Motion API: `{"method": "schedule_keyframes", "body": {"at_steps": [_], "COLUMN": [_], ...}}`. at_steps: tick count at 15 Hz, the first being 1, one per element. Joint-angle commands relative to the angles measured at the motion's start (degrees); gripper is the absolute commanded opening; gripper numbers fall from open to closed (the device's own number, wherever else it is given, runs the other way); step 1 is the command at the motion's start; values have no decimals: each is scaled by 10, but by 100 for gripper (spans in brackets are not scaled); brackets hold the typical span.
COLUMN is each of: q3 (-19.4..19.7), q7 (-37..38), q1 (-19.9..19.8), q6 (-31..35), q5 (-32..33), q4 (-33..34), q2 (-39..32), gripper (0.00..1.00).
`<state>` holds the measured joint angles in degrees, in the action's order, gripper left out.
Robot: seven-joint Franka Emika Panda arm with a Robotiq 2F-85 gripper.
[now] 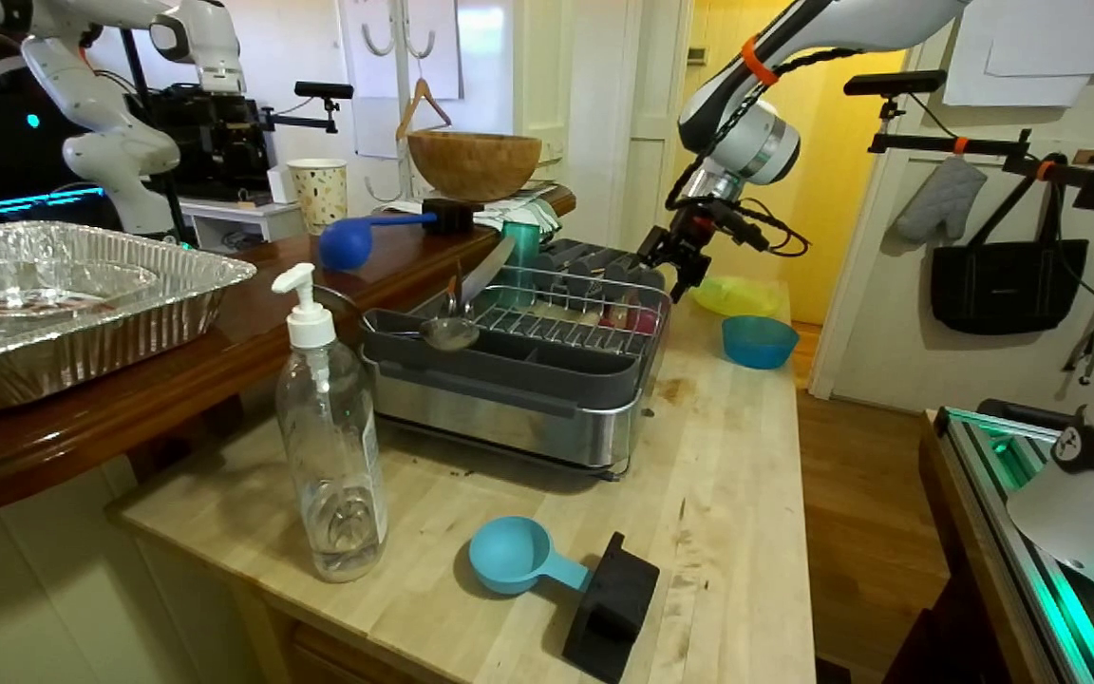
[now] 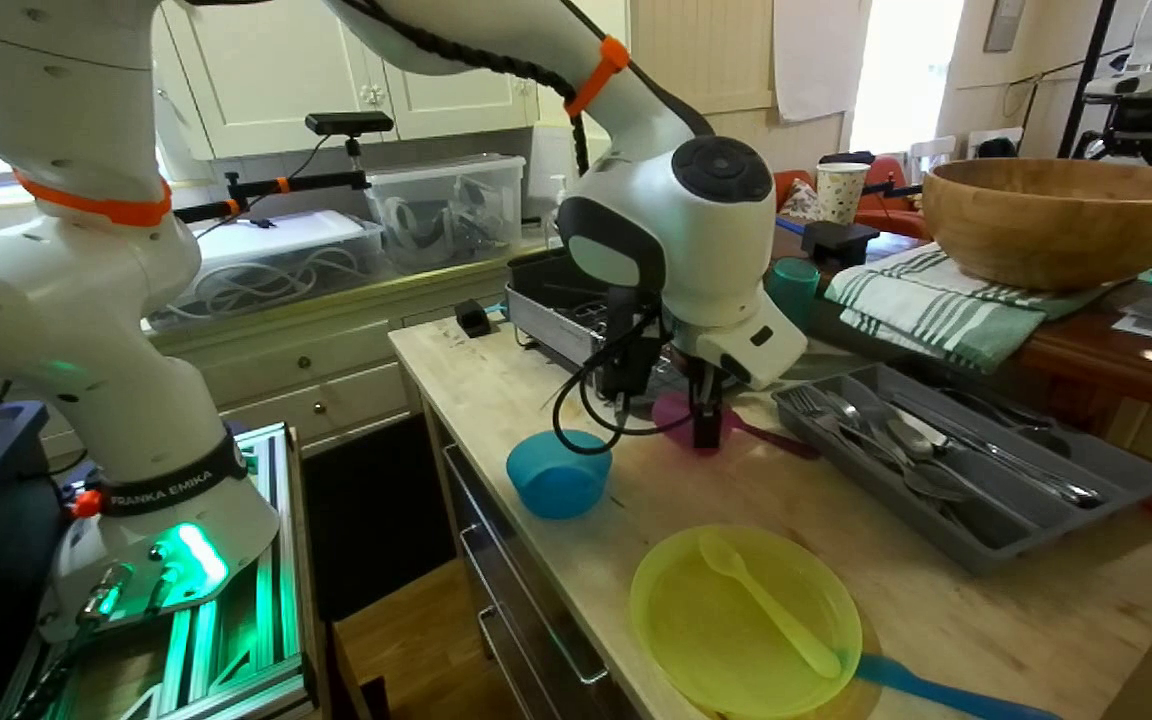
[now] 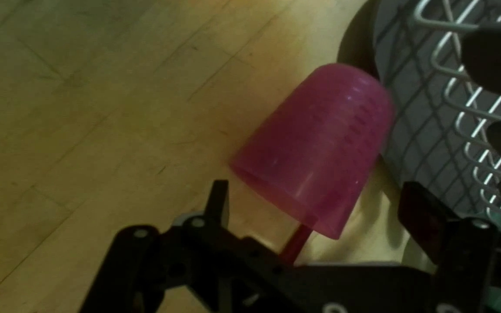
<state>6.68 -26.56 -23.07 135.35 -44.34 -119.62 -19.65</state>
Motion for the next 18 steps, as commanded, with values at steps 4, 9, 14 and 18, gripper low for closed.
{"method": "schedule_keyframes", "body": {"at_steps": [4, 9, 14, 18], "q3": [-9, -1, 16, 29], "q7": [-56, -61, -49, -45], "q1": [-13, -10, -8, -8], "q6": [-43, -78, -114, -123], "q5": [-128, -141, -113, -91], "q4": [59, 86, 109, 121], "q2": [-52, -74, -87, -87], "gripper": [100, 85, 42, 11]}}
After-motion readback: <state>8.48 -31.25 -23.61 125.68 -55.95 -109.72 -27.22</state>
